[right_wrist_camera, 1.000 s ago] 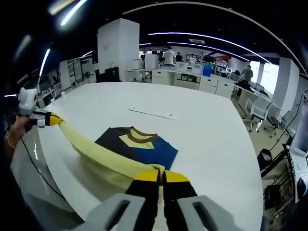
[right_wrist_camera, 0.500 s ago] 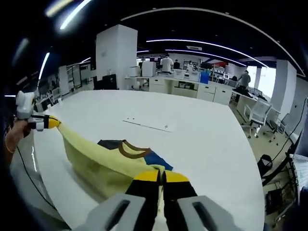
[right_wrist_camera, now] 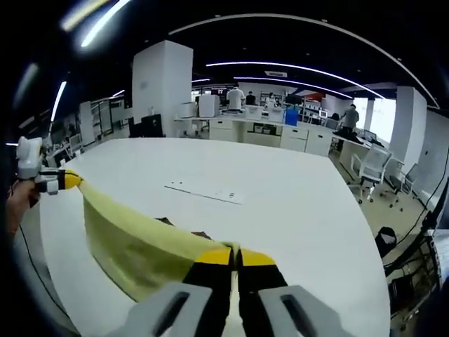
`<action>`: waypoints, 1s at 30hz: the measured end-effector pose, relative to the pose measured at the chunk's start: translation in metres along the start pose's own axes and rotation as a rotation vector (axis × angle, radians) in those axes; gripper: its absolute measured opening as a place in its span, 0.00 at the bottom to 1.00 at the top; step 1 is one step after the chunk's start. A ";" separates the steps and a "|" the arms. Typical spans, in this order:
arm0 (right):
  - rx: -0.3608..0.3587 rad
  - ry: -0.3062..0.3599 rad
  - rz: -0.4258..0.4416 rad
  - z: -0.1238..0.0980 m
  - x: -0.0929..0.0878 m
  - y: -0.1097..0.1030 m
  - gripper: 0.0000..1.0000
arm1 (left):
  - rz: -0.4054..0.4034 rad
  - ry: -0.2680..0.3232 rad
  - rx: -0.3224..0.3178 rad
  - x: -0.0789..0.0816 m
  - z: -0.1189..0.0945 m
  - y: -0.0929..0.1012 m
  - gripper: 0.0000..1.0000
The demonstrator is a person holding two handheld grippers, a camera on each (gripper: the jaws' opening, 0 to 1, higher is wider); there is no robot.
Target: Fold the garment on the visible template until the final outline fits inside the template.
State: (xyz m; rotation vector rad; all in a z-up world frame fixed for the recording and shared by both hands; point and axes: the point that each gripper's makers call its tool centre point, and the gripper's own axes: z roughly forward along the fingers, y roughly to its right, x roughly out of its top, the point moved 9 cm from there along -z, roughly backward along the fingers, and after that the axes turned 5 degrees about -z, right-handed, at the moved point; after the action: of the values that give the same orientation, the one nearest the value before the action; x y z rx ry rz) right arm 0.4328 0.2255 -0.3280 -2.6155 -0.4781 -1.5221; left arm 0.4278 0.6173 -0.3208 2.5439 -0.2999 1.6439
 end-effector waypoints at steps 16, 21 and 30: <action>-0.005 -0.054 0.012 0.057 -0.005 0.010 0.00 | -0.088 -0.025 0.044 -0.019 0.058 -0.008 0.00; -0.022 -0.078 0.017 0.078 -0.013 0.011 0.00 | -0.111 -0.040 0.056 -0.031 0.078 -0.009 0.00; -0.032 -0.131 0.082 0.107 -0.033 0.013 0.00 | -0.110 -0.086 0.080 -0.048 0.102 -0.009 0.00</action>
State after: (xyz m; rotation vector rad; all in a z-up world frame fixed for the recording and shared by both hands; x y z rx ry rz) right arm 0.5111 0.2292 -0.4087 -2.7344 -0.3543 -1.3516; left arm 0.5017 0.6124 -0.4069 2.6418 -0.1001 1.5410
